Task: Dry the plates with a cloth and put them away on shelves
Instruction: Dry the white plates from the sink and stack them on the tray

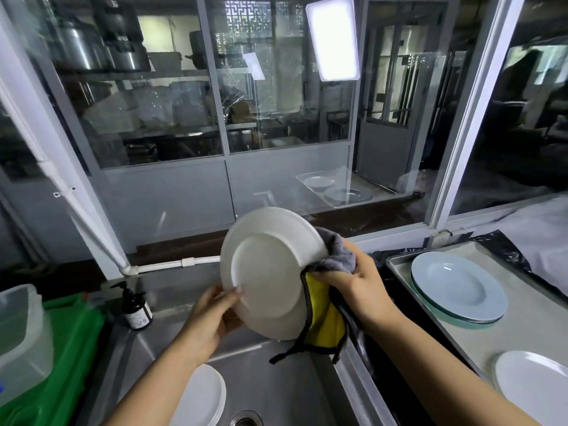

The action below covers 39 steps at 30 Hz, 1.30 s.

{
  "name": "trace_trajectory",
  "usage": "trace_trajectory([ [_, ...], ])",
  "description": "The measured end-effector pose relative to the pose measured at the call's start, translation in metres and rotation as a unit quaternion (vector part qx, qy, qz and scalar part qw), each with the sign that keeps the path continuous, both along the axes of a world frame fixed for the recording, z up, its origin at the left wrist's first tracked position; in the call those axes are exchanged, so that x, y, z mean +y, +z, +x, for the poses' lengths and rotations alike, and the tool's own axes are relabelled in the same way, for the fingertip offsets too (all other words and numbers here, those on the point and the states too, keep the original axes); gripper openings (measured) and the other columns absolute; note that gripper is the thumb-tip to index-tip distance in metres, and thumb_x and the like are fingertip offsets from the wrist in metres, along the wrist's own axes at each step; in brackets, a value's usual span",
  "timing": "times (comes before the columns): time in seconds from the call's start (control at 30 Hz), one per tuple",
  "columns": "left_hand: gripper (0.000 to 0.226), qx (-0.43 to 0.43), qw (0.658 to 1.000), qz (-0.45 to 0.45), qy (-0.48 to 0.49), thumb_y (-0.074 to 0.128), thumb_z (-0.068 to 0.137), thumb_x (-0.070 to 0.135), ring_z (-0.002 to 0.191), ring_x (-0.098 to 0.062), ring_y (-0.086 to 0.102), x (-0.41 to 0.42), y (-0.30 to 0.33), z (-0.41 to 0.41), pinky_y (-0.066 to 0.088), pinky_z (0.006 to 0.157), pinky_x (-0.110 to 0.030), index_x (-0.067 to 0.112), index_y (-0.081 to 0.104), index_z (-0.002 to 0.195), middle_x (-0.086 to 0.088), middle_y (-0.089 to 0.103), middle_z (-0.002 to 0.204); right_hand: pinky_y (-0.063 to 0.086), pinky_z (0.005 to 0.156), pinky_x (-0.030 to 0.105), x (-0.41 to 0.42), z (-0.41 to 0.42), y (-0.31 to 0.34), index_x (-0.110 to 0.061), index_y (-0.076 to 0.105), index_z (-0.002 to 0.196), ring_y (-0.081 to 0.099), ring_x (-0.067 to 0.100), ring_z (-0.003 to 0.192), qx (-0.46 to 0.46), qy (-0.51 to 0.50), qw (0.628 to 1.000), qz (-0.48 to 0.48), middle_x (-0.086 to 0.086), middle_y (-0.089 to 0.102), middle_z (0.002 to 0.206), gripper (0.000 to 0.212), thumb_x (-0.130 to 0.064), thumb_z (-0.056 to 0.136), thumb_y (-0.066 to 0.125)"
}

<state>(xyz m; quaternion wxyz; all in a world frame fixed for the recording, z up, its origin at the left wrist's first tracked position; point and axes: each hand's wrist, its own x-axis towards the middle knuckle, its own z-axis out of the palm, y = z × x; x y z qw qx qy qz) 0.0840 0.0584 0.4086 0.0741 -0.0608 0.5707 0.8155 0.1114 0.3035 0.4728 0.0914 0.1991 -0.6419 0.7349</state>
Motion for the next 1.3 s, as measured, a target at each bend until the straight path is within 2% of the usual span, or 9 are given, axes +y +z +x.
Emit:
trace_trajectory([
  [0.1,0.031,0.040,0.997,0.069,-0.004,0.069,0.070,0.008,0.081,-0.020,0.070,-0.001,0.012,0.008,0.059,0.061,-0.032,0.014,0.067,0.100,-0.009,0.075,0.091,0.048,0.099,0.035,0.006,-0.005,-0.012,-0.023,0.067,0.121,0.062,0.021,0.116,-0.026,-0.016,0.999,-0.019,0.005,0.070,0.119,0.052,0.002,0.075,0.063],
  [0.17,0.030,0.061,0.996,0.065,-0.008,0.067,0.068,-0.001,0.081,-0.020,0.071,-0.001,0.022,0.012,0.060,0.064,-0.031,0.016,0.074,0.092,-0.010,0.075,0.090,0.041,0.109,0.036,0.006,-0.008,-0.024,-0.022,0.057,0.134,0.055,0.013,0.126,-0.038,-0.045,0.998,0.003,-0.003,0.064,0.130,0.059,-0.006,0.077,0.062],
  [0.27,0.048,0.092,0.996,0.018,-0.012,0.088,0.044,0.009,0.079,-0.020,0.072,0.002,0.037,0.021,0.058,0.061,-0.029,0.013,0.076,0.091,-0.011,0.075,0.089,0.031,0.117,0.034,0.002,-0.012,-0.036,-0.030,0.043,0.145,0.043,-0.004,0.132,-0.053,-0.091,0.993,0.054,-0.021,0.051,0.141,0.065,-0.015,0.084,0.060],
  [0.33,0.067,0.109,0.994,-0.017,-0.006,0.084,0.038,0.018,0.083,-0.020,0.072,0.003,0.044,0.025,0.057,0.062,-0.028,0.009,0.070,0.102,-0.013,0.075,0.094,0.027,0.119,0.032,-0.001,-0.014,-0.039,-0.036,0.038,0.146,0.036,-0.008,0.135,-0.036,-0.125,0.986,0.108,-0.025,0.043,0.146,0.063,-0.009,0.092,0.057],
  [0.57,0.040,0.158,0.982,-0.106,0.010,0.080,0.040,0.028,0.083,-0.018,0.073,0.019,0.061,0.037,0.059,0.069,-0.028,0.022,0.080,0.080,-0.009,0.076,0.090,0.022,0.120,0.030,-0.017,-0.022,-0.022,-0.029,0.039,0.146,0.017,-0.007,0.144,0.065,-0.188,0.958,0.208,-0.037,0.022,0.147,0.065,-0.024,0.083,0.053],
  [0.77,0.026,0.164,0.974,-0.154,0.021,0.078,0.049,0.015,0.077,-0.018,0.073,0.022,0.071,0.037,0.057,0.071,-0.034,0.012,0.077,0.075,-0.008,0.076,0.084,0.023,0.117,0.056,-0.030,-0.021,-0.015,-0.018,0.039,0.148,0.018,0.019,0.149,0.206,-0.189,0.924,0.261,-0.001,0.026,0.160,0.065,-0.023,0.085,0.054],
  [0.93,0.036,0.215,0.958,-0.188,-0.021,0.063,0.062,0.004,0.079,-0.004,0.068,0.032,0.074,0.041,0.054,0.072,-0.020,0.029,0.078,0.082,0.004,0.076,0.085,0.009,0.117,0.058,-0.058,-0.006,0.005,-0.016,0.045,0.145,0.014,0.024,0.150,0.343,-0.146,0.854,0.364,0.002,0.029,0.159,0.069,-0.034,0.079,0.047],
  [1.1,0.028,0.205,0.954,-0.213,-0.041,0.064,0.058,0.000,0.078,-0.014,0.062,0.023,0.073,0.037,0.051,0.068,-0.024,0.003,0.070,0.085,-0.004,0.072,0.083,0.008,0.111,0.070,-0.044,-0.019,0.012,-0.020,0.044,0.145,0.014,0.027,0.150,0.415,-0.134,0.788,0.435,0.004,0.029,0.159,0.070,-0.052,0.082,0.039],
  [1.3,0.039,0.164,0.965,-0.198,-0.044,0.077,0.048,0.028,0.083,-0.021,0.071,0.020,0.074,0.042,0.056,0.078,-0.040,0.020,0.078,0.086,-0.012,0.076,0.091,0.014,0.116,0.063,-0.018,-0.036,-0.003,-0.016,0.038,0.148,0.003,0.032,0.151,0.336,-0.151,0.842,0.395,0.012,0.014,0.162,0.081,-0.055,0.082,0.062],
])
